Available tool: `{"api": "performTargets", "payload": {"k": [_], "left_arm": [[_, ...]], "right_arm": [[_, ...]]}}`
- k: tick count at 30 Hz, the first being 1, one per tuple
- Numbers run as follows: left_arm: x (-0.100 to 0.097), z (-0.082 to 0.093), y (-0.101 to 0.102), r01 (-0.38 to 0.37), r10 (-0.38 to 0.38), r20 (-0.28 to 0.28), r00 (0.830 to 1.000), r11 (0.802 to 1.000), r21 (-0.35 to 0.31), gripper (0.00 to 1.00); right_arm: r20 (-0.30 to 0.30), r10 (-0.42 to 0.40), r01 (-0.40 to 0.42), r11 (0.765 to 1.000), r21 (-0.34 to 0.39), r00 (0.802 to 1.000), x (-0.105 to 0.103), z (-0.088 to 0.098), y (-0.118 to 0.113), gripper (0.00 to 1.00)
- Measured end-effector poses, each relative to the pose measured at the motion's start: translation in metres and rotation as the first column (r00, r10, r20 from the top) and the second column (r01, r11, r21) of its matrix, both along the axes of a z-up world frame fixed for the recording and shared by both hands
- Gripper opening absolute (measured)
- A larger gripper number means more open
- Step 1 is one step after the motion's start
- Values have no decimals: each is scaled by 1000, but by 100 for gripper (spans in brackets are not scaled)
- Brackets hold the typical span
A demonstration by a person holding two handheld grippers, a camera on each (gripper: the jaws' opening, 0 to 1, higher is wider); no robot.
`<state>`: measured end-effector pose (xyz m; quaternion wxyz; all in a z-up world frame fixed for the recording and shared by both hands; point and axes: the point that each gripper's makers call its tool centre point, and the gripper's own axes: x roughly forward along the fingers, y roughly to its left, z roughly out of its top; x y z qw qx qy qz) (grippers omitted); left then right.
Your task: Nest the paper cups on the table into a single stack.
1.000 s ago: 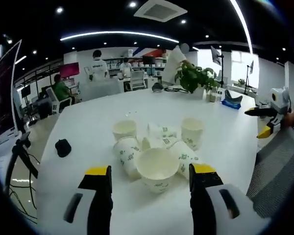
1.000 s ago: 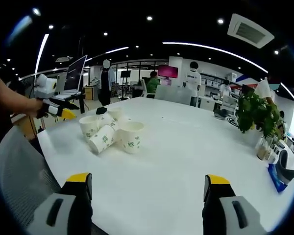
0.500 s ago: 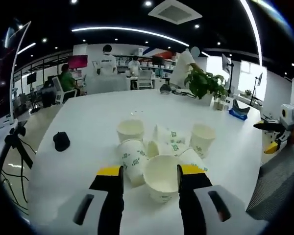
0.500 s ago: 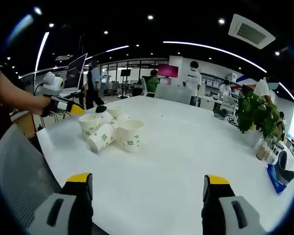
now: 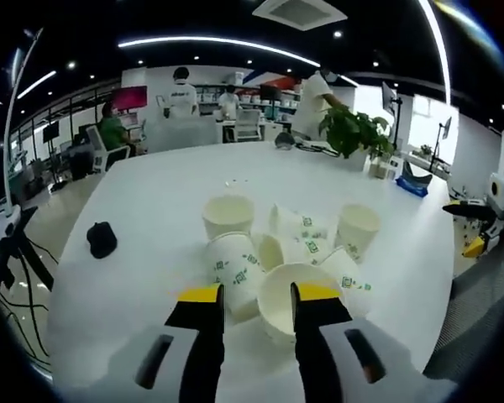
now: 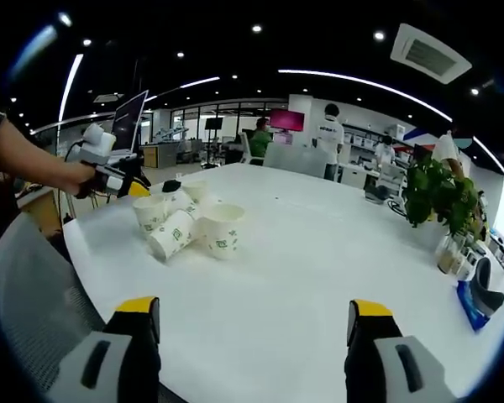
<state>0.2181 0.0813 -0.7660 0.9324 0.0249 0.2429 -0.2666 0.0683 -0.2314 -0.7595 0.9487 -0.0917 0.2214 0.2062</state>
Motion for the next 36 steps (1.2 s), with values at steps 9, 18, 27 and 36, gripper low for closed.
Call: {"api": "performTargets", "payload": {"k": [9,18,27,36], "left_arm": [[2,-6,-5,32,-32,-11,999,999,24,14],[1,-11,-10,47,-46,-28,999,998,36,9],[-3,-11,-10,58,-57,-33,998,998,30,2],[-8,-9,-13,63,-63,-56,996,998,-12,0]], "right_arm": [[-20,48,-48,999,20,999,-2,-5,8,96],[-33,47,-46,999,21,998,-3,-6,9,94],[-39,48,-47,999,19,998,-4,-7,9,92],[-41,52,-52,999,17,998,-4,-7,10,92]]}}
